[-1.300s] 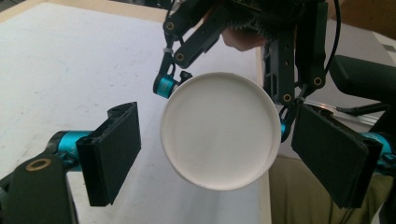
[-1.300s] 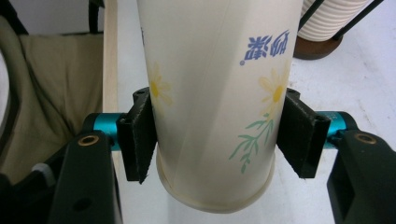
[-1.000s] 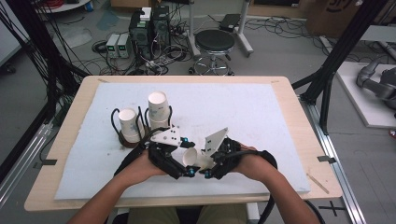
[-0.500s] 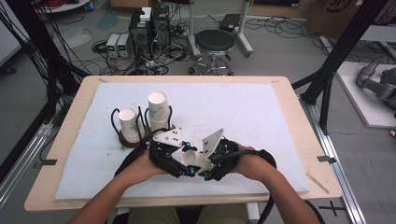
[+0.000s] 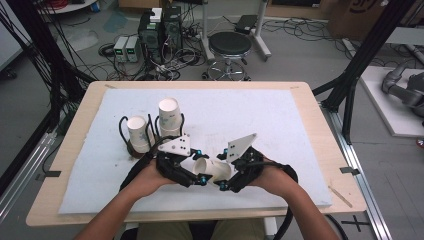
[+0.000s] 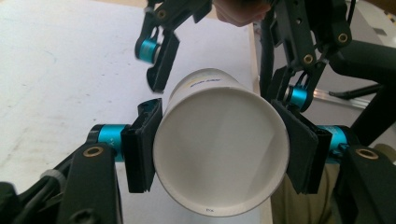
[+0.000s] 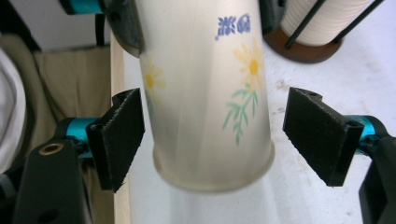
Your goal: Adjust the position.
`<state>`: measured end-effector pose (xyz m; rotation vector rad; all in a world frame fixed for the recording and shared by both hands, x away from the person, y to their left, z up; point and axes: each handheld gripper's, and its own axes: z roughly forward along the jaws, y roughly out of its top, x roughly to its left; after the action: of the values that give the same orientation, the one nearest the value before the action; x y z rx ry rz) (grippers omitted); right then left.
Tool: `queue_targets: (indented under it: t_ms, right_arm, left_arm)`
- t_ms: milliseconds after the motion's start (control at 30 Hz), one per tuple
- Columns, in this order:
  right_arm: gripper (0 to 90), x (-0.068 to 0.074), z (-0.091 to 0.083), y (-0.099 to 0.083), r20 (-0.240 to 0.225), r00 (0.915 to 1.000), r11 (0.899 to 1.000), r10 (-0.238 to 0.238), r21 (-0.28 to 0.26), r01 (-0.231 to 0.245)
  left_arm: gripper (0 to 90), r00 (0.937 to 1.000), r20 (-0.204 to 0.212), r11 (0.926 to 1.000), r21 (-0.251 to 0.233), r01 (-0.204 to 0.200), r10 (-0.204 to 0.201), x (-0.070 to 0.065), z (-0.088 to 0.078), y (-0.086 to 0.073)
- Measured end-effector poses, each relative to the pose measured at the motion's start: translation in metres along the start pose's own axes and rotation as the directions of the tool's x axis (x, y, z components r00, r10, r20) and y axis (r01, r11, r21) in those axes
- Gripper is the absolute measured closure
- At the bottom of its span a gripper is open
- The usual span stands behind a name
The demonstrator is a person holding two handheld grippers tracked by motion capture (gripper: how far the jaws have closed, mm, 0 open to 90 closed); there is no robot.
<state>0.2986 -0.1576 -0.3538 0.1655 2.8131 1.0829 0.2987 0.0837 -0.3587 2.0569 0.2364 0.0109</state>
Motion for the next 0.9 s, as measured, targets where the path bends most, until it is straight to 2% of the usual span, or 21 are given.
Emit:
queue_targets:
  t_ms: [133, 167, 200, 267, 300, 333, 367, 400, 533, 567, 600, 633, 667, 700, 733, 900]
  right_arm:
    - [21.2, -0.001, -0.01, -0.007, 0.03, 0.9989, 0.995, 0.037, -0.095, -0.034]
    - [21.2, -0.001, -0.01, -0.007, 0.03, 0.9989, 0.995, 0.037, -0.095, -0.034]
    - [21.2, -0.002, -0.015, -0.009, 0.048, 0.9974, 0.989, 0.054, -0.14, -0.046]
    - [21.2, -0.002, -0.02, -0.011, 0.068, 0.9953, 0.982, 0.069, -0.183, -0.056]
    - [21.2, -0.002, -0.02, -0.011, 0.068, 0.9953, 0.982, 0.069, -0.183, -0.056]
    - [21.2, -0.002, -0.024, -0.014, 0.083, 0.9922, 0.972, 0.092, -0.224, -0.072]
    - [21.2, -0.002, -0.024, -0.014, 0.083, 0.9922, 0.972, 0.092, -0.224, -0.072]
    - [21.2, -0.003, -0.028, -0.017, 0.097, 0.9892, 0.963, 0.11, -0.257, -0.082]
    - [20.4, -0.003, -0.031, -0.026, 0.113, 0.9805, 0.944, 0.161, -0.308, -0.119]
    - [20.2, -0.003, -0.03, -0.028, 0.116, 0.9784, 0.941, 0.171, -0.313, -0.127]
    - [20.2, -0.002, -0.029, -0.03, 0.116, 0.9768, 0.936, 0.18, -0.325, -0.134]
    - [20.2, -0.002, -0.028, -0.033, 0.117, 0.9749, 0.932, 0.19, -0.335, -0.141]
    - [20.2, -0.002, -0.027, -0.035, 0.115, 0.9727, 0.927, 0.201, -0.344, -0.151]
    - [20.2, -0.002, -0.027, -0.035, 0.115, 0.9727, 0.927, 0.201, -0.344, -0.151]
    - [20.2, -0.001, -0.025, -0.039, 0.109, 0.9704, 0.917, 0.216, -0.364, -0.163]
    - [20.2, 0.0, -0.017, -0.047, 0.074, 0.9691, 0.894, 0.235, -0.408, -0.186]
  left_arm:
    - [37.1, 0.9999, -0.004, 0.9996, -0.025, 0.011, -0.011, 0.003, -0.004, -0.002]
    - [37.1, 0.9999, -0.009, 0.9995, -0.029, 0.011, -0.011, 0.003, -0.005, -0.003]
    - [37.1, 0.9999, -0.011, 0.9992, -0.037, 0.012, -0.013, 0.004, -0.006, -0.004]
    - [37.1, 0.9996, -0.018, 0.9982, -0.056, 0.021, -0.022, 0.005, -0.009, -0.007]
    - [37.1, 0.9996, -0.018, 0.9982, -0.056, 0.021, -0.022, 0.005, -0.009, -0.007]
    - [37.1, 0.9991, -0.028, 0.9965, -0.078, 0.029, -0.032, 0.006, -0.011, -0.009]
    - [37.1, 0.9991, -0.028, 0.9965, -0.078, 0.029, -0.032, 0.006, -0.011, -0.009]
    - [37.1, 0.9985, -0.038, 0.9939, -0.104, 0.036, -0.041, 0.007, -0.013, -0.012]
    - [37.1, 0.9966, -0.052, 0.9848, -0.165, 0.054, -0.064, 0.01, -0.018, -0.018]
    - [37.1, 0.9966, -0.052, 0.9848, -0.165, 0.054, -0.064, 0.01, -0.018, -0.018]
    - [37.1, 0.9959, -0.053, 0.9792, -0.193, 0.062, -0.074, 0.012, -0.02, -0.021]
    - [37.1, 0.9958, -0.052, 0.9767, -0.205, 0.062, -0.075, 0.012, -0.021, -0.023]
    - [37.1, 0.9956, -0.053, 0.9748, -0.214, 0.064, -0.077, 0.013, -0.022, -0.024]
    - [37.1, 0.9956, -0.053, 0.9748, -0.214, 0.064, -0.077, 0.013, -0.022, -0.024]
    - [37.1, 0.9954, -0.054, 0.9734, -0.22, 0.066, -0.079, 0.013, -0.023, -0.026]
    - [37.2, 0.9956, -0.053, 0.9666, -0.248, 0.062, -0.078, 0.013, -0.026, -0.029]
